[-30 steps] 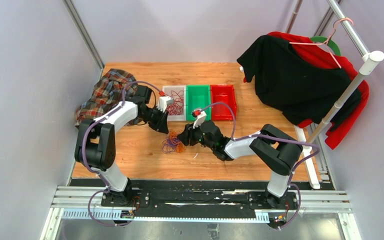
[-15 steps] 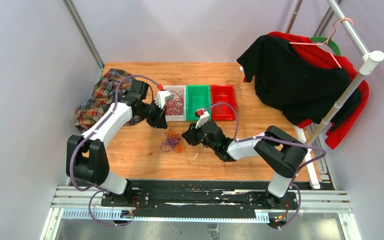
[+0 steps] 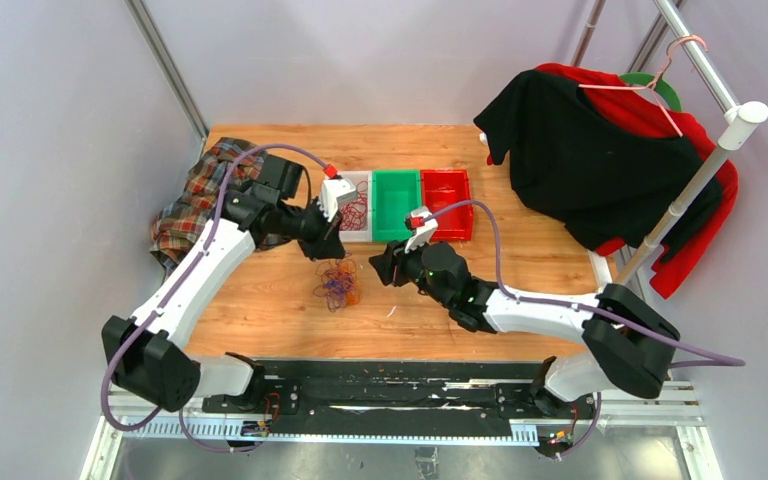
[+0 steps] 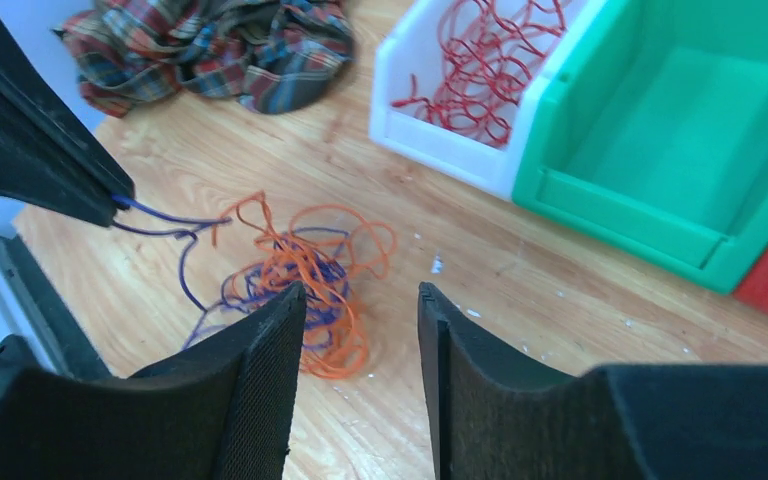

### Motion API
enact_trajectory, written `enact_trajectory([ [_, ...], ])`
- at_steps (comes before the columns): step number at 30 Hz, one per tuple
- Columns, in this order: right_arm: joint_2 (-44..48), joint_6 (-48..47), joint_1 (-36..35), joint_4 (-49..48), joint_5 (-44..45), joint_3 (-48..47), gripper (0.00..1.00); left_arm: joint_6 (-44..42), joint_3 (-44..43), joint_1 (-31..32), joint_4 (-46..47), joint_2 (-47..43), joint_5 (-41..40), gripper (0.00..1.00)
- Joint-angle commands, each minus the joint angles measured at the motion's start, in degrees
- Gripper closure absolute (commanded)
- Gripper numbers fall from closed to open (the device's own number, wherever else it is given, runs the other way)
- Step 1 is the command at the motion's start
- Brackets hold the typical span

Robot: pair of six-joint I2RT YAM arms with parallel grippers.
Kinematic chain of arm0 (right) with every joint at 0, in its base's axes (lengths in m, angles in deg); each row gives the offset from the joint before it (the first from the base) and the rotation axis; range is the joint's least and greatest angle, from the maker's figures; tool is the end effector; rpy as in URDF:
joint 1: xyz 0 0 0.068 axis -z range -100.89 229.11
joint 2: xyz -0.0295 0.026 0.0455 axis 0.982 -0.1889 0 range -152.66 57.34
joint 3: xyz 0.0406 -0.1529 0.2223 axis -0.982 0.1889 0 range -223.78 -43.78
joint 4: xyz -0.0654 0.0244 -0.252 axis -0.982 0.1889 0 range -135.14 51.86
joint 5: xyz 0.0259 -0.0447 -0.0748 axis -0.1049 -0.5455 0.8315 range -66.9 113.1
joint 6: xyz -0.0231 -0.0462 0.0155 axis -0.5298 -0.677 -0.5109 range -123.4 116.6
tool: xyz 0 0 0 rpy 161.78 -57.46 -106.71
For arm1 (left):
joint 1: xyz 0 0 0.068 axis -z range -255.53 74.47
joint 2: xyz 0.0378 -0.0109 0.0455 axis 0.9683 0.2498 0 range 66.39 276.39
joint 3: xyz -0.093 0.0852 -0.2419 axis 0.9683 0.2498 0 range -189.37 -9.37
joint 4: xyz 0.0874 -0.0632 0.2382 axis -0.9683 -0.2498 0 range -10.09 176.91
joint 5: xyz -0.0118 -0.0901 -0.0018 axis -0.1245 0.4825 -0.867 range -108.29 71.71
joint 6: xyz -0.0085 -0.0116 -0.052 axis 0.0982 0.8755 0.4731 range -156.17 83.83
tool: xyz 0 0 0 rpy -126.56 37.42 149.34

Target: Untangle the cables

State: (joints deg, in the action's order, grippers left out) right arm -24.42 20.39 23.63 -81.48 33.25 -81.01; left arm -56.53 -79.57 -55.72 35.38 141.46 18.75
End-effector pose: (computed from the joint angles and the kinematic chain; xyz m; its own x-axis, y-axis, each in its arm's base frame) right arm 0.1790 0.2493 0.2302 -0.3612 0.1756 -0.9158 -0.6191 0.6893 0.3763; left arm 0.2353 -0.1075 0.3222 -0.5313 0.4867 -0.6934 0.8204 0.4998 -0.2778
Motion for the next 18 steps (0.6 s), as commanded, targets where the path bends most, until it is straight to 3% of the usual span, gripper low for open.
enact_trajectory([
  [1, 2.55, -2.87, -2.51, -0.54, -0.83, -1.41, 0.52, 4.23, -3.67, 4.09, -1.25, -2.54, 0.98, 0.99],
  [18, 5.32, -4.31, -5.68, -6.38, -2.88, -1.0, 0.47, 4.1, -6.21, 7.65, -2.44, -3.89, -1.55, 0.99],
])
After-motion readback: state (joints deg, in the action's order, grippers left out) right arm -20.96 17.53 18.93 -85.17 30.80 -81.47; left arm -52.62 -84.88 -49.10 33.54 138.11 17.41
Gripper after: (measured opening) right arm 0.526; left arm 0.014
